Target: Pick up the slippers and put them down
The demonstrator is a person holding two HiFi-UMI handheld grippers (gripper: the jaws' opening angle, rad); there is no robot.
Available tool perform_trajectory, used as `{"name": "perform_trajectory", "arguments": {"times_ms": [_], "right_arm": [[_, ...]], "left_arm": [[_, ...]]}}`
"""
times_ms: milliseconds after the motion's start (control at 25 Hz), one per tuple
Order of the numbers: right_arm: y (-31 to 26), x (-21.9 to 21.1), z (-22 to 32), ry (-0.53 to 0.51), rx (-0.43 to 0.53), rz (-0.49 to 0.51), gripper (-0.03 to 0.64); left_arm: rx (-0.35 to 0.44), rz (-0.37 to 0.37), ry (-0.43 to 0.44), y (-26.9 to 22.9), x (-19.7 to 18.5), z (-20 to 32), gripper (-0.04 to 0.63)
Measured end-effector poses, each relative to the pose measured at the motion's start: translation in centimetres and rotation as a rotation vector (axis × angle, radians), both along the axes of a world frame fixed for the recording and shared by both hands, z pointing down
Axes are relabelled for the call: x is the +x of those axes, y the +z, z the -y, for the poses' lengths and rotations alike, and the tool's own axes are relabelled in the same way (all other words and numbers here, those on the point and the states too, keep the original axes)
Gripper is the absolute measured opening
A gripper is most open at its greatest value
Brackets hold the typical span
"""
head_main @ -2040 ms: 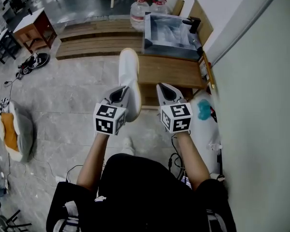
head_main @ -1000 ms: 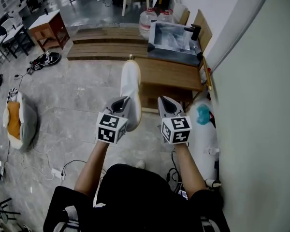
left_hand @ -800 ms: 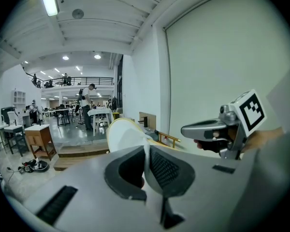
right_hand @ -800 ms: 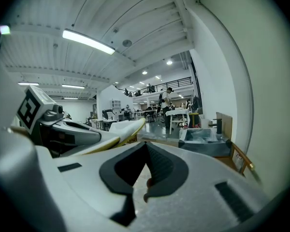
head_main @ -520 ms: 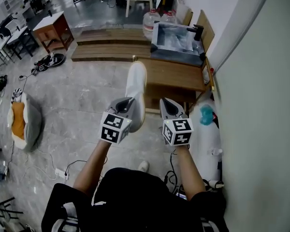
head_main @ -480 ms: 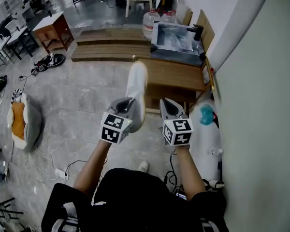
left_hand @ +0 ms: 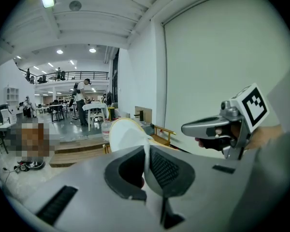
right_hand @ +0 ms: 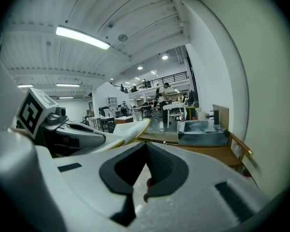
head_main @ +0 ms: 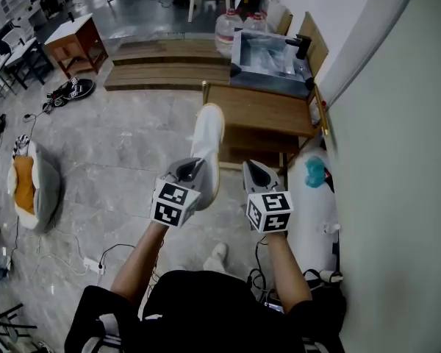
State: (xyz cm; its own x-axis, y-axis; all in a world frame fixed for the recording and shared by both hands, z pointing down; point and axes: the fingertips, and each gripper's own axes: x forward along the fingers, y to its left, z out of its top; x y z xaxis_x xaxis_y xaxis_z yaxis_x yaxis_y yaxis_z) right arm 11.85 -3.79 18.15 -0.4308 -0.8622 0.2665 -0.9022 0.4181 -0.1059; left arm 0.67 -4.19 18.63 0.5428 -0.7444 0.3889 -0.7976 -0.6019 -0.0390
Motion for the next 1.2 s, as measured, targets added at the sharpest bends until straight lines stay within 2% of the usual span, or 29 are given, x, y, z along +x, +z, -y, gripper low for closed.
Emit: {"name": "perform_trajectory", "arguments": {"times_ms": [480, 640, 800, 1200], "right_arm": [[3.9, -4.7, -2.2, 0.024, -0.063, -0.023, -0.002], [5.5, -5.8, -2.4, 0.041, -0.076, -0.031, -0.002], [7.2, -7.2, -2.5, 0.053, -0.075, -0.044, -0.002], [16.6, -8.0, -2.2, 0.076, -0.074, -0.075, -0.002]], "left_arm": [[-0.058, -0.017, 0.010, 5.0, -4.9, -2.3, 0.015], [-0.100, -0.044, 0.007, 6.7, -5.9, -2.8, 0.015], [-0.098, -0.066, 0.004, 9.7, -7.8, -2.6, 0.015], [-0.103, -0.075, 0.012, 18.5, -9.6, -1.7, 0.015]]}}
